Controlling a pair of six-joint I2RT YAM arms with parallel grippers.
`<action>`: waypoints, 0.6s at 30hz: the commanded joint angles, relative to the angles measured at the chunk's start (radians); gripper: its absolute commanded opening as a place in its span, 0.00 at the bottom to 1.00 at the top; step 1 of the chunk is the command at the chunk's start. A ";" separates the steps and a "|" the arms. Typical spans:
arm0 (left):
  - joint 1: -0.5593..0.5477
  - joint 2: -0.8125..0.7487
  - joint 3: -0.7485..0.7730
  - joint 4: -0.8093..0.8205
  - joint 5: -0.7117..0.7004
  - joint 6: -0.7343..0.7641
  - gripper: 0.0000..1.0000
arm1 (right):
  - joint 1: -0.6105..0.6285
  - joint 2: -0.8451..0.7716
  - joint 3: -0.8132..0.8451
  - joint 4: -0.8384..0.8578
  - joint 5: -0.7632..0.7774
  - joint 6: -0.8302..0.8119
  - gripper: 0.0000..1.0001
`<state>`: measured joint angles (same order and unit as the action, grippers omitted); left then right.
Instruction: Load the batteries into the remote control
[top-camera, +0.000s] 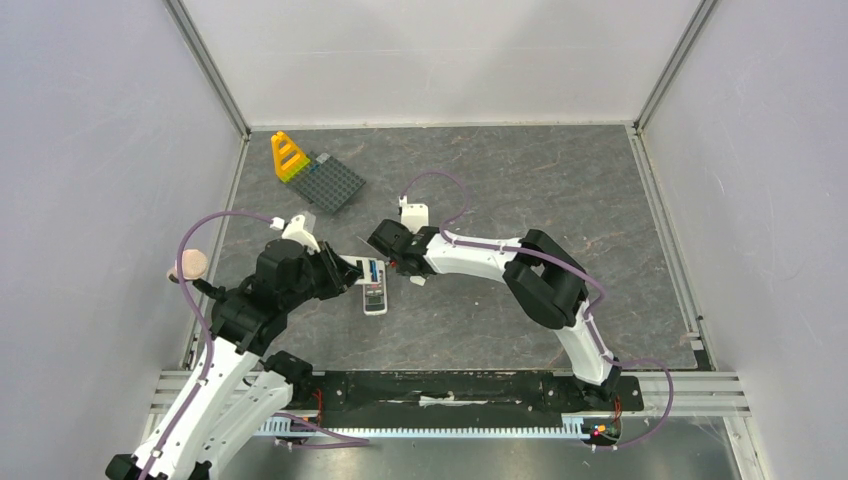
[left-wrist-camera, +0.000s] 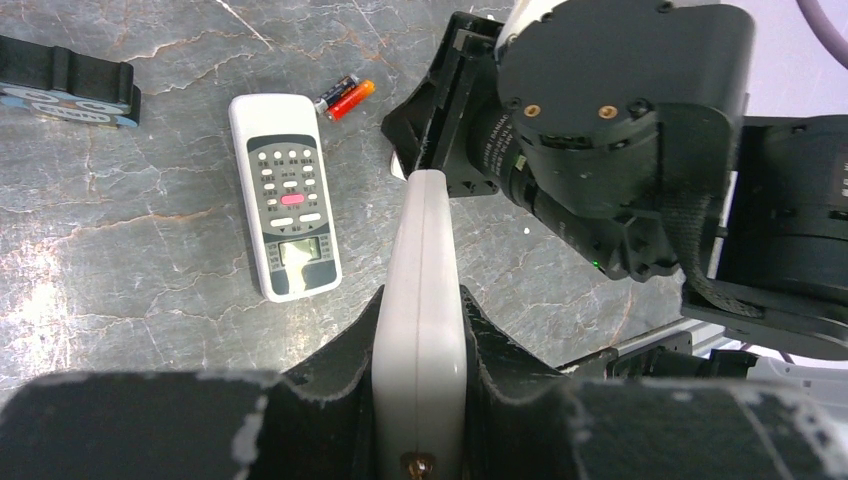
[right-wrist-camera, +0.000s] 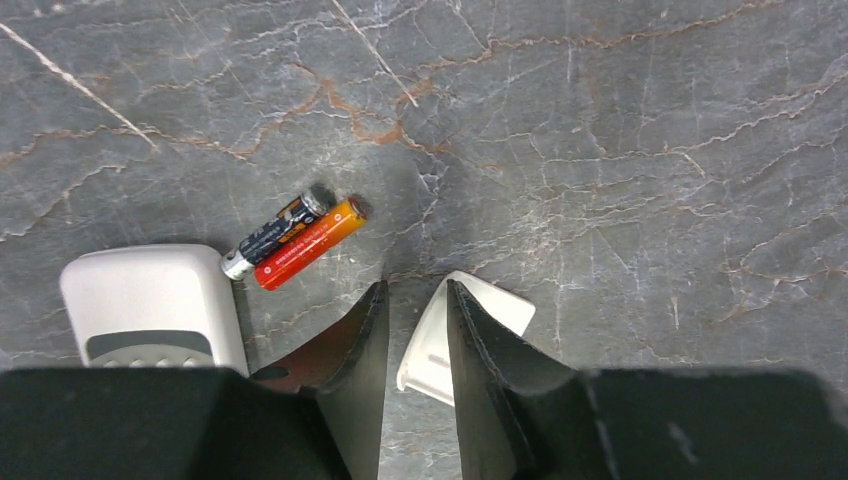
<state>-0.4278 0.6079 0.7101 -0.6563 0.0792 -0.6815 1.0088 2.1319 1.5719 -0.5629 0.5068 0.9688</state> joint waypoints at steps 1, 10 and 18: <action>0.003 -0.024 0.010 0.032 -0.009 -0.015 0.02 | 0.004 0.027 0.037 -0.034 0.046 0.020 0.30; 0.002 -0.024 0.006 0.032 -0.004 -0.003 0.02 | 0.005 0.016 0.009 -0.037 0.033 0.010 0.00; 0.002 -0.033 -0.025 0.066 0.052 -0.012 0.02 | 0.001 -0.147 -0.126 0.067 0.023 -0.146 0.00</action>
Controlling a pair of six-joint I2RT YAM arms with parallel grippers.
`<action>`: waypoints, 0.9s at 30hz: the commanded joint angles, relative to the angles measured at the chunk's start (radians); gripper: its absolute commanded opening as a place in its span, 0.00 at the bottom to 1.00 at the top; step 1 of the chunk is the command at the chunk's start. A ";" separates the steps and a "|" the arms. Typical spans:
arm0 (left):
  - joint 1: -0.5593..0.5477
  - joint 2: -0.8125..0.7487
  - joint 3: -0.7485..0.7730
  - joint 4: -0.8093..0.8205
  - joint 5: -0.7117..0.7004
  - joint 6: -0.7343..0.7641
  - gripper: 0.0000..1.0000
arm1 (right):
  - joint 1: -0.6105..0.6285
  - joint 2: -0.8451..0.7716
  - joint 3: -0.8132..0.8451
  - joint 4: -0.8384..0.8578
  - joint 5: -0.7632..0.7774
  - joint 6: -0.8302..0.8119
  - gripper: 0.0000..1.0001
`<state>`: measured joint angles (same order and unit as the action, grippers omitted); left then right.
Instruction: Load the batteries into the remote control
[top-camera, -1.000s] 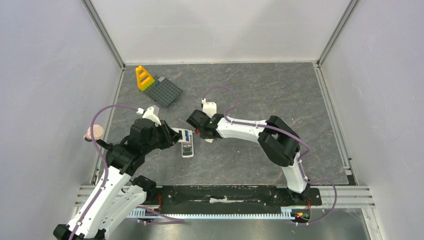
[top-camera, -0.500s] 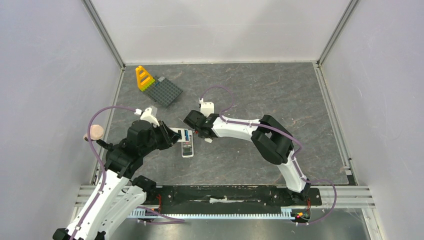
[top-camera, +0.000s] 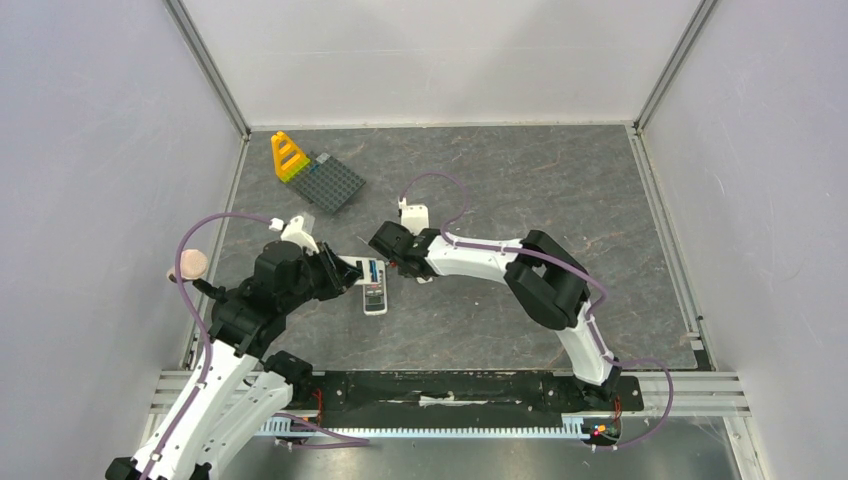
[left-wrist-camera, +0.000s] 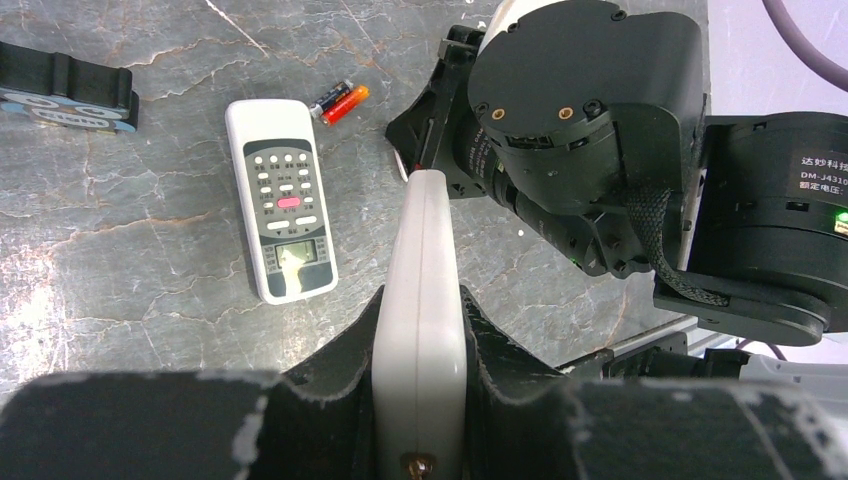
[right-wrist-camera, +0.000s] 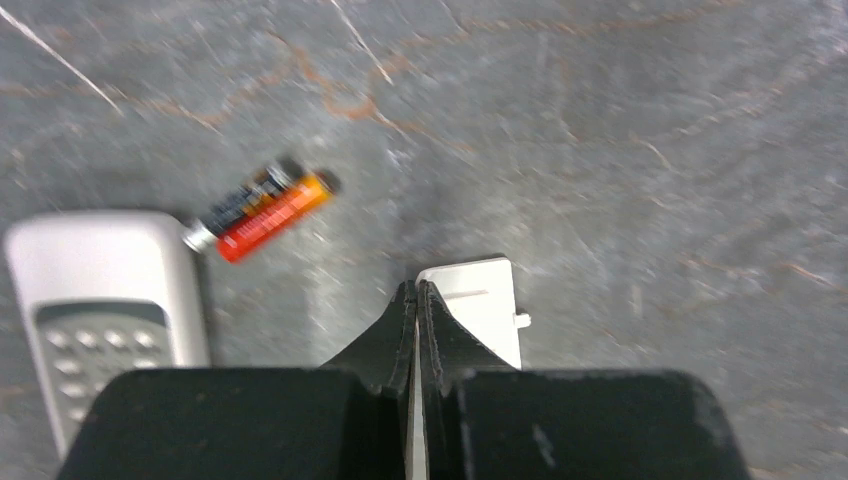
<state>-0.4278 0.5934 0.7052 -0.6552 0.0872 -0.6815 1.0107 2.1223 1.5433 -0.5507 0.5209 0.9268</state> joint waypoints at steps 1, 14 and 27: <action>0.002 -0.023 -0.030 0.078 0.057 -0.020 0.02 | -0.006 -0.192 -0.144 0.092 -0.006 -0.121 0.00; 0.002 0.007 -0.120 0.409 0.262 -0.205 0.02 | -0.243 -0.818 -0.439 0.308 -0.572 -0.166 0.00; 0.001 0.048 -0.184 0.826 0.452 -0.612 0.02 | -0.278 -1.094 -0.722 0.971 -0.980 0.429 0.00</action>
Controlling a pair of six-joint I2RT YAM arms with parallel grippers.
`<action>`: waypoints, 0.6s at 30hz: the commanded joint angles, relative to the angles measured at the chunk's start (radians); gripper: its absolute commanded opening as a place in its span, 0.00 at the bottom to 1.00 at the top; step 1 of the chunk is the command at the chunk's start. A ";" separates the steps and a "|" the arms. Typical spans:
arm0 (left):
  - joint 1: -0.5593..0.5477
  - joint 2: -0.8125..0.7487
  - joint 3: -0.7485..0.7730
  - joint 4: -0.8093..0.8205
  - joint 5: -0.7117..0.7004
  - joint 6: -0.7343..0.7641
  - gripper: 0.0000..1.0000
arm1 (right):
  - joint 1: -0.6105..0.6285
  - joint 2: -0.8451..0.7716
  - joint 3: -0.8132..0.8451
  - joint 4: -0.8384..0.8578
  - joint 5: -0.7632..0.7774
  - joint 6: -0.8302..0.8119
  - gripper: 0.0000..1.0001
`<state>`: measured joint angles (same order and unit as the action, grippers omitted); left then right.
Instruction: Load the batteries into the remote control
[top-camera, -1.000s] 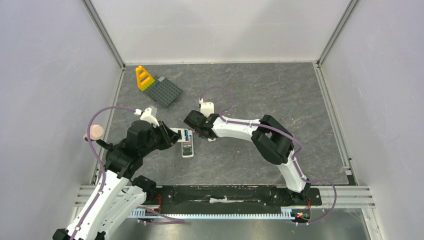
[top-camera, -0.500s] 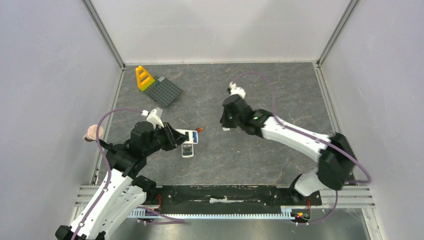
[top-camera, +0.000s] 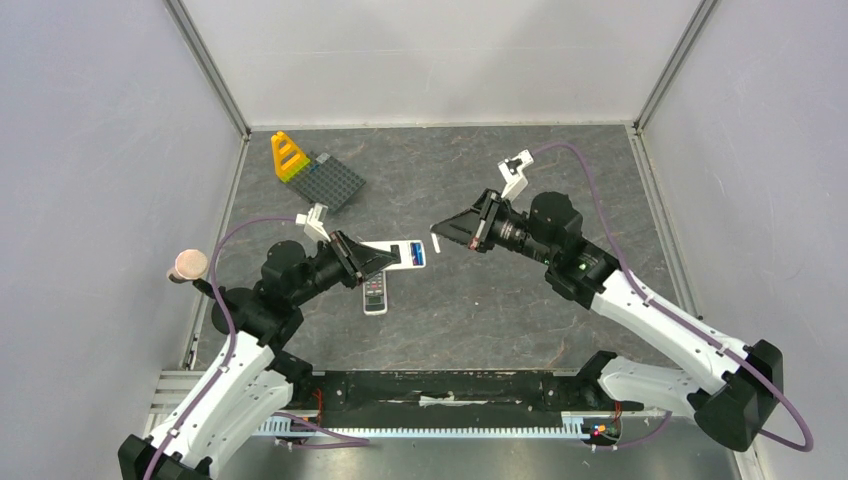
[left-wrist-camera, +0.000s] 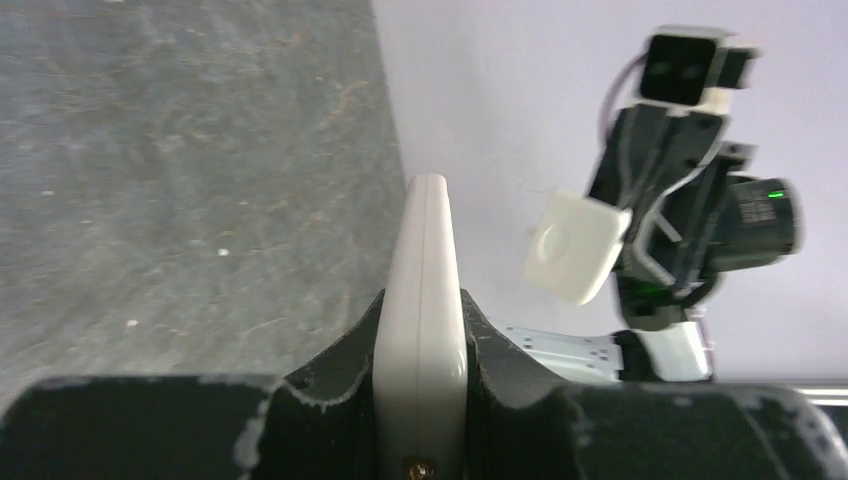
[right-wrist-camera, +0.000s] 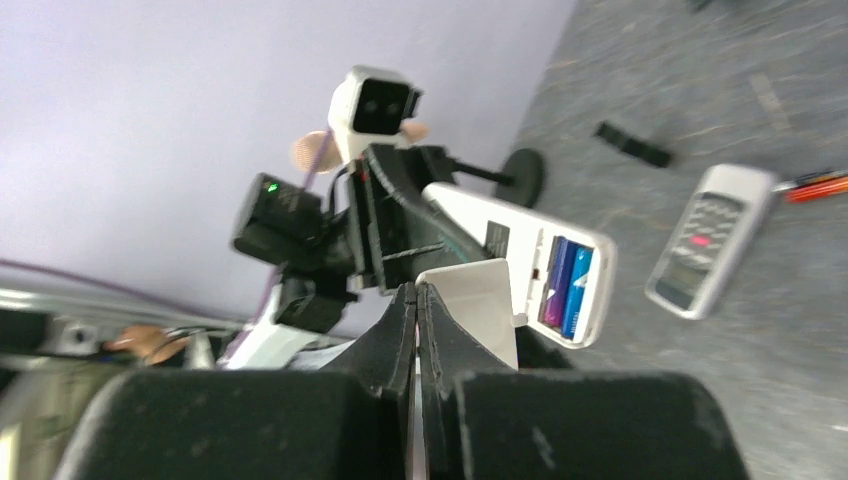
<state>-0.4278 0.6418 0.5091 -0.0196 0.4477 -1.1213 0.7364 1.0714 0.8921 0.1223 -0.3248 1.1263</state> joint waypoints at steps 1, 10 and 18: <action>0.001 0.001 0.010 0.222 0.103 -0.205 0.02 | -0.003 -0.051 -0.090 0.349 -0.143 0.272 0.00; 0.001 0.000 -0.005 0.290 0.213 -0.302 0.02 | -0.005 -0.031 -0.195 0.716 -0.214 0.497 0.00; 0.001 -0.010 -0.036 0.372 0.205 -0.368 0.02 | -0.006 -0.047 -0.247 0.723 -0.169 0.562 0.00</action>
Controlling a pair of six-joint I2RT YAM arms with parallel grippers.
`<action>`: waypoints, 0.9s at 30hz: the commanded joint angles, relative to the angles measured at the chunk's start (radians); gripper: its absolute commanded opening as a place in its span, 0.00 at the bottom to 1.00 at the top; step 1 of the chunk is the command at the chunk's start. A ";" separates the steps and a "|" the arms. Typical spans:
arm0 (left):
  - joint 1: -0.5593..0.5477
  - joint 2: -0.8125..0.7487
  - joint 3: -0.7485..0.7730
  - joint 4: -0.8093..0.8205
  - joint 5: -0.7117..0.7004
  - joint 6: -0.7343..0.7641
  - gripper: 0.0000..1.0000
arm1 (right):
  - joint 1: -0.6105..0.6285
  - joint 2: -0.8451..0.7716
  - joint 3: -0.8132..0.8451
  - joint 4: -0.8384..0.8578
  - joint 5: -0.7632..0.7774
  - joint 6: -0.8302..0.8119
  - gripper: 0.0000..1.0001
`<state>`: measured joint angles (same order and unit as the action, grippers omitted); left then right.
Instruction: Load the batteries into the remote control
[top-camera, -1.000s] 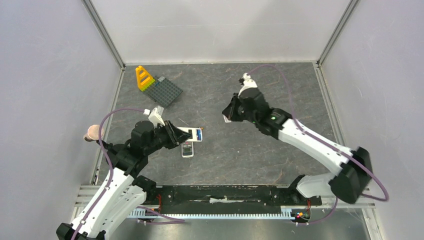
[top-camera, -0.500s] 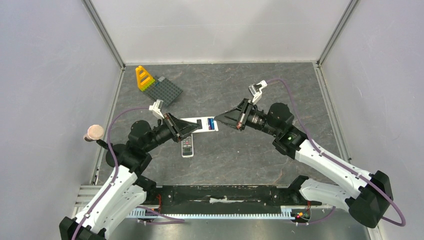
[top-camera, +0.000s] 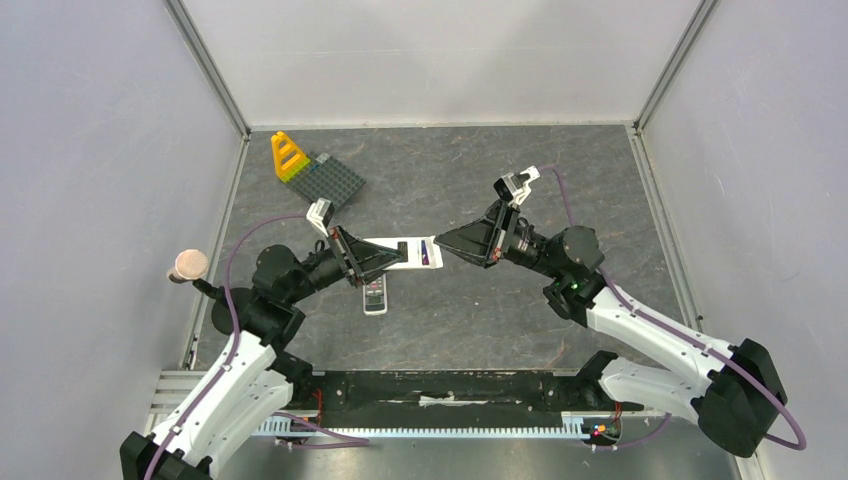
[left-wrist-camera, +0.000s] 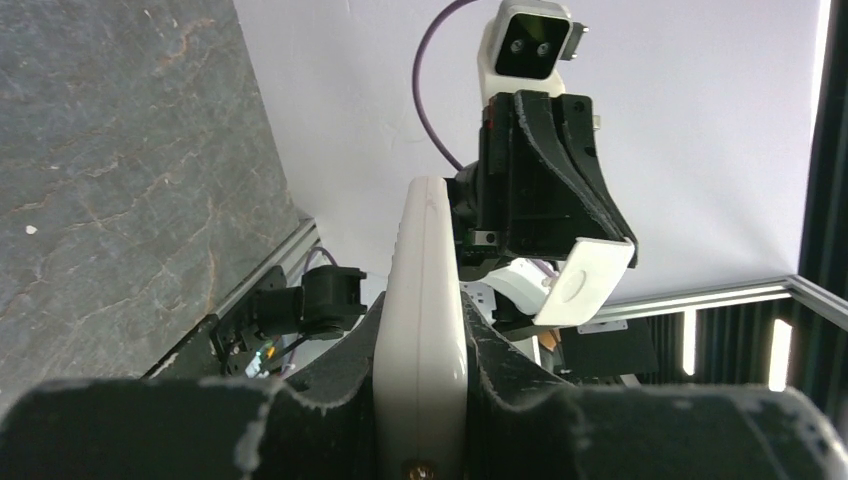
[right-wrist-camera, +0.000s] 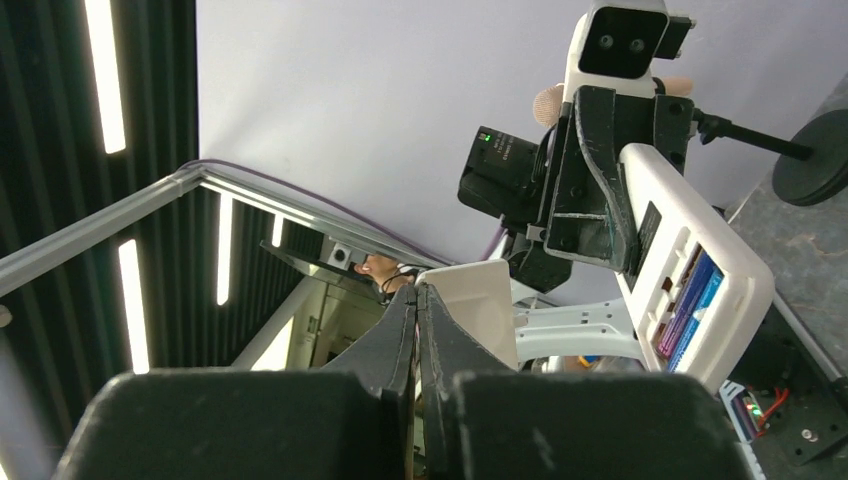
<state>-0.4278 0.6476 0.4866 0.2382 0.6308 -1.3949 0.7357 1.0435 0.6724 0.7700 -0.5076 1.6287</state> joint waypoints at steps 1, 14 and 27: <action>0.001 -0.019 -0.018 0.124 0.019 -0.107 0.02 | -0.003 -0.027 -0.041 0.086 0.035 0.060 0.00; 0.000 -0.043 -0.044 0.166 0.004 -0.174 0.02 | 0.049 -0.018 -0.090 0.140 0.218 0.110 0.00; 0.001 -0.045 -0.052 0.211 0.012 -0.213 0.02 | 0.065 0.040 -0.121 0.232 0.294 0.183 0.00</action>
<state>-0.4278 0.6121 0.4397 0.3573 0.6308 -1.5524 0.7959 1.0737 0.5606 0.9062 -0.2508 1.7737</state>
